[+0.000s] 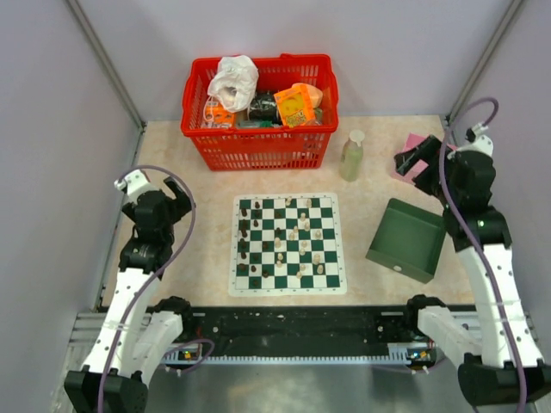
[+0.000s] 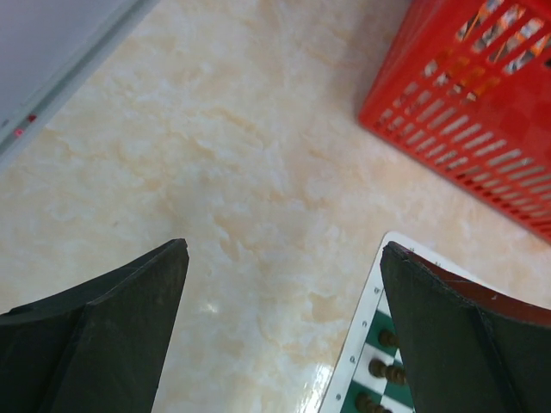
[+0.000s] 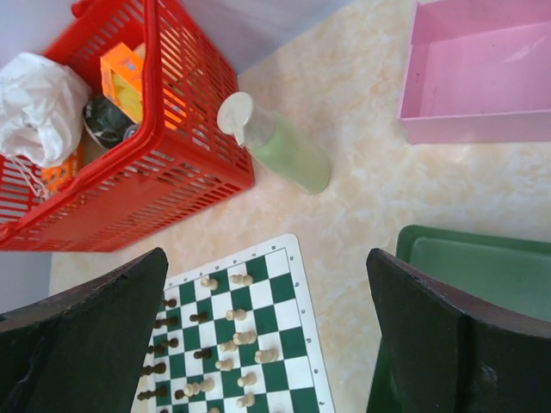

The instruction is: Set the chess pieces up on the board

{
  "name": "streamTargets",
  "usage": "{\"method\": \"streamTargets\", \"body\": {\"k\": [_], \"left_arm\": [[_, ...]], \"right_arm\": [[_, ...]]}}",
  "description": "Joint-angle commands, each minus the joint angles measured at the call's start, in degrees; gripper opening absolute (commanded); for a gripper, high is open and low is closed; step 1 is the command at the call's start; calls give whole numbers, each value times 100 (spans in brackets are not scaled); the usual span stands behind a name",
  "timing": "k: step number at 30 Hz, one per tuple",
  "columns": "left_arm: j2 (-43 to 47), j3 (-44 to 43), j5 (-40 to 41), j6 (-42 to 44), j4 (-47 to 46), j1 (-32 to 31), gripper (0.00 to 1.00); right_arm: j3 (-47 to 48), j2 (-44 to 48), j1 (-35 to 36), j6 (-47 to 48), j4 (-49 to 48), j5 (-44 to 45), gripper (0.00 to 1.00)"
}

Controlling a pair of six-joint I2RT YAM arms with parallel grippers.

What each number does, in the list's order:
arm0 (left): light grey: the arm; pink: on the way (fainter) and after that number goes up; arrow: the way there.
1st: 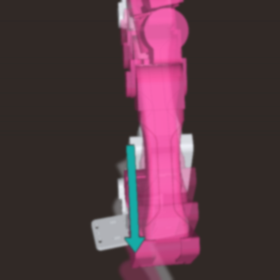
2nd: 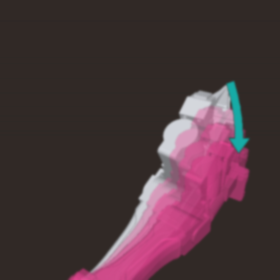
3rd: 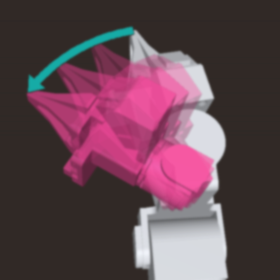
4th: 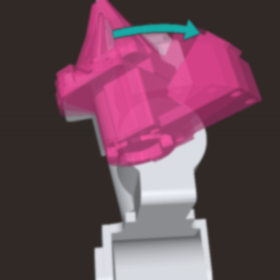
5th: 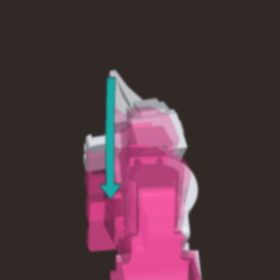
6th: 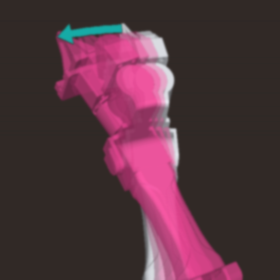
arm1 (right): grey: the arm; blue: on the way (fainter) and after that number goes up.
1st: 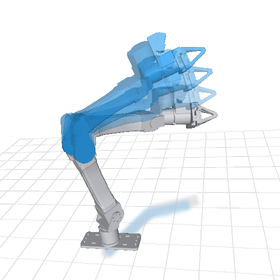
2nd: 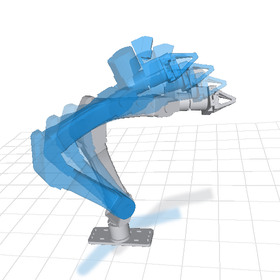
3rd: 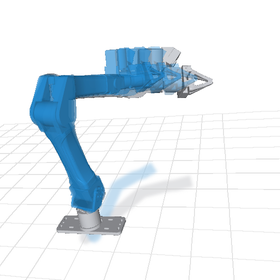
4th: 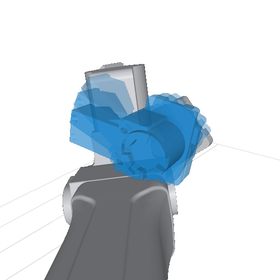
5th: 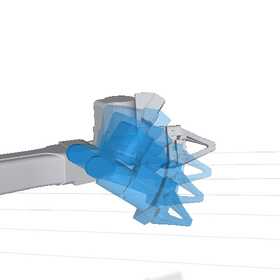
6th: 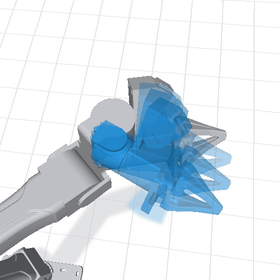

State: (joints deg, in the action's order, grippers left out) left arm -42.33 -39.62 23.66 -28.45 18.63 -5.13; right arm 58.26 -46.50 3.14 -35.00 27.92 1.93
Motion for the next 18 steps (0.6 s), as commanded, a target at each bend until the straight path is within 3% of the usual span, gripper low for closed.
{"method": "streamTargets", "body": {"k": [1,3,7,14,18], "left_arm": [[-161,-309,-512,-30,684,3,99],[-249,-432,-477,-12,1009,3,99],[-232,-565,-415,23,1327,3,99],[-197,-407,-371,269,1424,3,99],[-258,-468,-432,322,1459,-6,99]], "right_arm": [[1001,-877,-15,196,1233,-316,99],[1179,-835,-6,292,1111,-526,99],[600,-395,-6,415,189,-878,99],[906,-1106,37,582,494,-1854,91],[1090,-1536,721,959,740,-1233,89]]}}
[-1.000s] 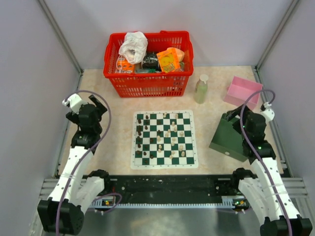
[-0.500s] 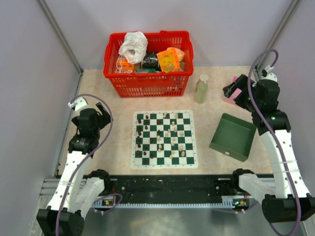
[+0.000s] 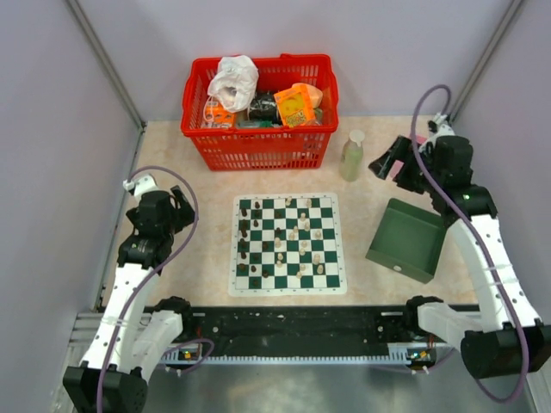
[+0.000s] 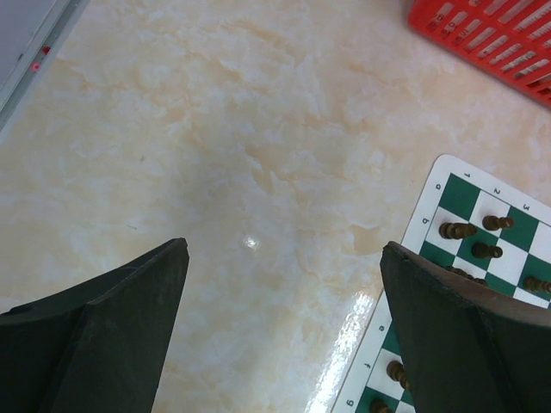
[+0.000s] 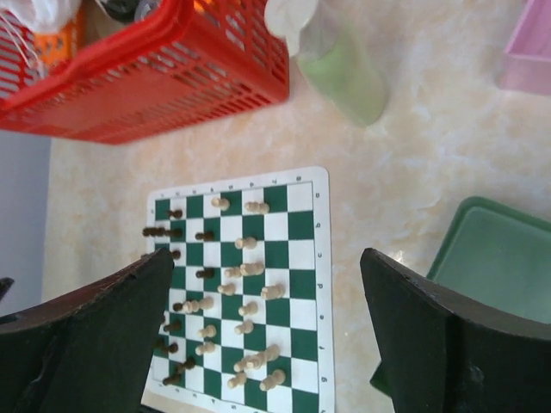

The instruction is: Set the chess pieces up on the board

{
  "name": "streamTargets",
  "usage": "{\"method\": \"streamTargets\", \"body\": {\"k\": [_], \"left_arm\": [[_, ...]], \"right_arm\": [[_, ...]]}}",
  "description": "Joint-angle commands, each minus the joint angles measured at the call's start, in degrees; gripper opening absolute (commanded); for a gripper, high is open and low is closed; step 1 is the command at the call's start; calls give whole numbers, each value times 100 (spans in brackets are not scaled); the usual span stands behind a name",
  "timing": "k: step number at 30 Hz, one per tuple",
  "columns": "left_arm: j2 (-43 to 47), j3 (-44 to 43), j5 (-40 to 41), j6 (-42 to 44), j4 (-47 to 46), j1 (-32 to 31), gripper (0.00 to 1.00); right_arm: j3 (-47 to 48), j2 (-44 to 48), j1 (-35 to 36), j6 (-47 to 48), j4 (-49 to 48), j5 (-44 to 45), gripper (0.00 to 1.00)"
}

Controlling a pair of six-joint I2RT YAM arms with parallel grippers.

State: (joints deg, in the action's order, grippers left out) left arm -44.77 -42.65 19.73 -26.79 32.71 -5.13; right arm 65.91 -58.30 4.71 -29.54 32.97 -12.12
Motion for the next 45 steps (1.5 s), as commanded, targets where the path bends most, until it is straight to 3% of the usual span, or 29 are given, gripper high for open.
{"method": "streamTargets", "body": {"k": [1,10,19,26,45], "left_arm": [[-31,-190,-30,200,69,3,99],[-101,-129,137,183,95,3,99],[-392,-577,181,560,745,-6,99],[-58,-367,278,841,710,-6,99],[92,-226,84,543,570,3,98]], "right_arm": [[396,-505,845,484,332,349,89],[300,-1384,2551,441,614,1615,76],[238,-2343,2789,335,18,1827,68],[563,-3055,3123,326,-151,1897,60],[-491,-2581,4081,-447,60,2038,59]]}}
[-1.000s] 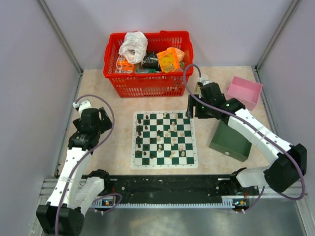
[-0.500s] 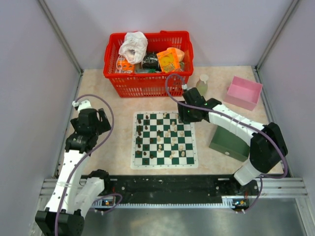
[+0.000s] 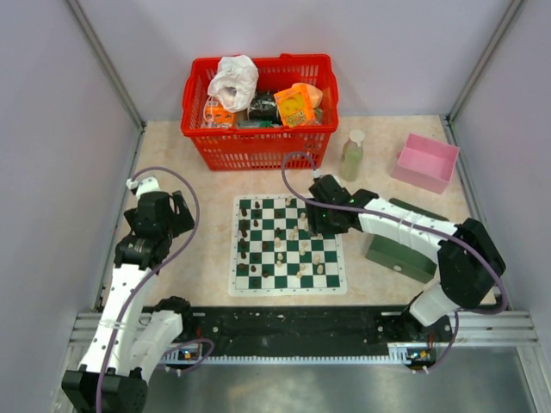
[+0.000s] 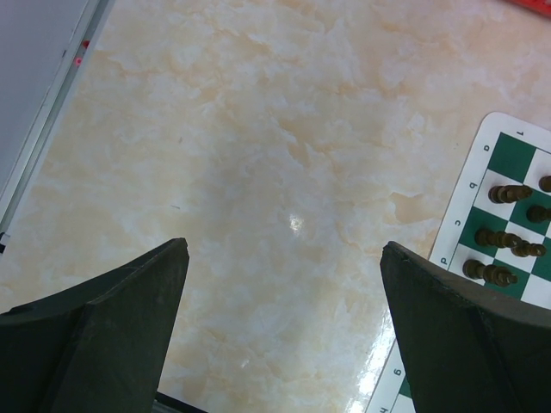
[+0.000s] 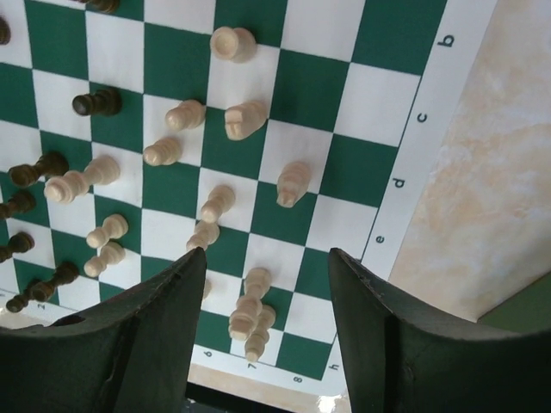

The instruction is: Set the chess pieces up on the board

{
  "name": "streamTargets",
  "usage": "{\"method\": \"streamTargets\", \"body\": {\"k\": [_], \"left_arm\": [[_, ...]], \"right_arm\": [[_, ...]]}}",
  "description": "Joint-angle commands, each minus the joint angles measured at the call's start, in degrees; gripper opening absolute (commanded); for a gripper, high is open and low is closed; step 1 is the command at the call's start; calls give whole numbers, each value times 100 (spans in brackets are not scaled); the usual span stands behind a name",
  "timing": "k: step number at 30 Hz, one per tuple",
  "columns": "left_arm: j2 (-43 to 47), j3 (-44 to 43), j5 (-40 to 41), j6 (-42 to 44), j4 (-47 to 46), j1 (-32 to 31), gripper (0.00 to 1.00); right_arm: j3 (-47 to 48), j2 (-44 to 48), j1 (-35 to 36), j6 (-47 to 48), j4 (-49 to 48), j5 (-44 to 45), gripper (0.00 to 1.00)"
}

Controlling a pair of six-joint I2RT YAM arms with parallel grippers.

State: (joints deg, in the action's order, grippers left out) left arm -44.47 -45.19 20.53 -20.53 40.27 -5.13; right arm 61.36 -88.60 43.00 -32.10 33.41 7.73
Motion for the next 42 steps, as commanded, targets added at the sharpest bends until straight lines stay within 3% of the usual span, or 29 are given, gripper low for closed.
{"method": "streamTargets", "body": {"k": [1,13,23,29,37,42], "left_arm": [[70,19,12,-82,-178,-6,98],[17,36,12,-12,-239,3,98],[26,36,12,-3,-248,-6,98],[61,45,-6,-12,-221,-6,98],[131,54,12,-38,-186,-6,98],[131,54,12,-12,-239,-6,98]], "right_arm": [[-80,501,313,-244,43,54,59],[-301,818,753,-455,184,71,59],[349,651,797,1,227,545,58],[833,352,797,168,193,362,57],[939,88,797,64,-1,98,56],[1035,44,789,-59,-27,430,56]]}}
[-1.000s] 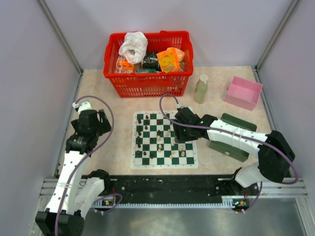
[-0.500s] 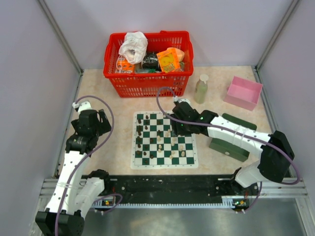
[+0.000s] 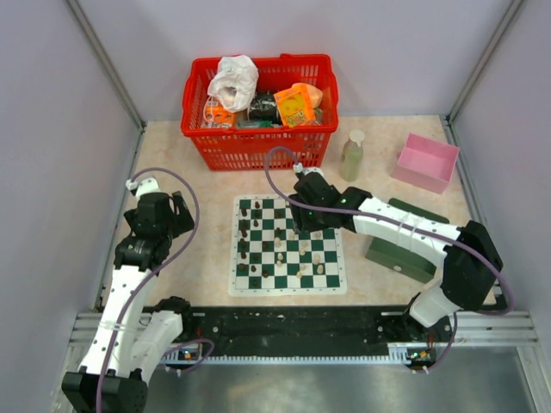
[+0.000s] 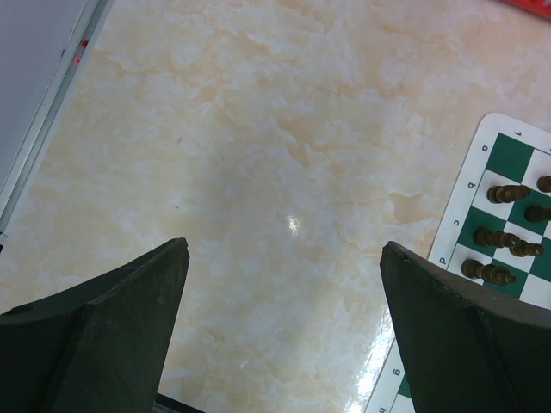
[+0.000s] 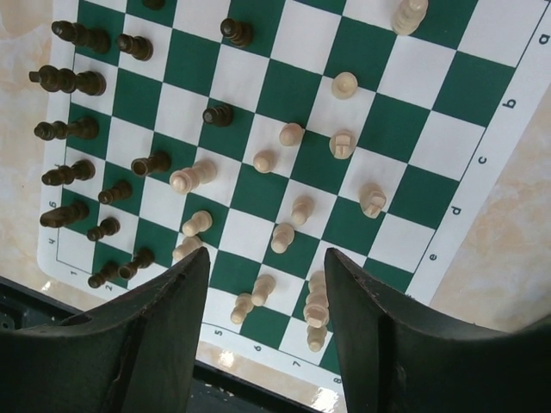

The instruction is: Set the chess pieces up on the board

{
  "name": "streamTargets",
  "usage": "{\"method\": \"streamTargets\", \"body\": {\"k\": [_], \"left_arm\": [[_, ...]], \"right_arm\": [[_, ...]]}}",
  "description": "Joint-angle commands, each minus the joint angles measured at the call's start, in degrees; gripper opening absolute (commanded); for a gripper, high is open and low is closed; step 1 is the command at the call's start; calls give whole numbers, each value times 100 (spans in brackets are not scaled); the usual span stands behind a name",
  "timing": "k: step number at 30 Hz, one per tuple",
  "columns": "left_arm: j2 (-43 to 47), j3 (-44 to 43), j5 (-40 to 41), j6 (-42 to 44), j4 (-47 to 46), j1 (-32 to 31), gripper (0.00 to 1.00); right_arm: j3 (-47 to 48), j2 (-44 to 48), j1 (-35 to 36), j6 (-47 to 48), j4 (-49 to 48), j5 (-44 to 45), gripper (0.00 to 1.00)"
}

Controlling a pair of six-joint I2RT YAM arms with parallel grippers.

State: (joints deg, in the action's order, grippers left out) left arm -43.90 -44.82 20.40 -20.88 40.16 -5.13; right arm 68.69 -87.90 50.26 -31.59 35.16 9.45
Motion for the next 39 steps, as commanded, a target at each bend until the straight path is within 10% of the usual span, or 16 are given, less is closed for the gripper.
{"method": "streamTargets", "body": {"k": [1,39], "left_arm": [[57,26,42,40,-237,-6,98],[-5,-1,271,76,-219,-6,97]], "right_arm": [[347,-34,63,-154,-211,450,56],[2008,-2380,-922,444,-1151,-400,47]]}}
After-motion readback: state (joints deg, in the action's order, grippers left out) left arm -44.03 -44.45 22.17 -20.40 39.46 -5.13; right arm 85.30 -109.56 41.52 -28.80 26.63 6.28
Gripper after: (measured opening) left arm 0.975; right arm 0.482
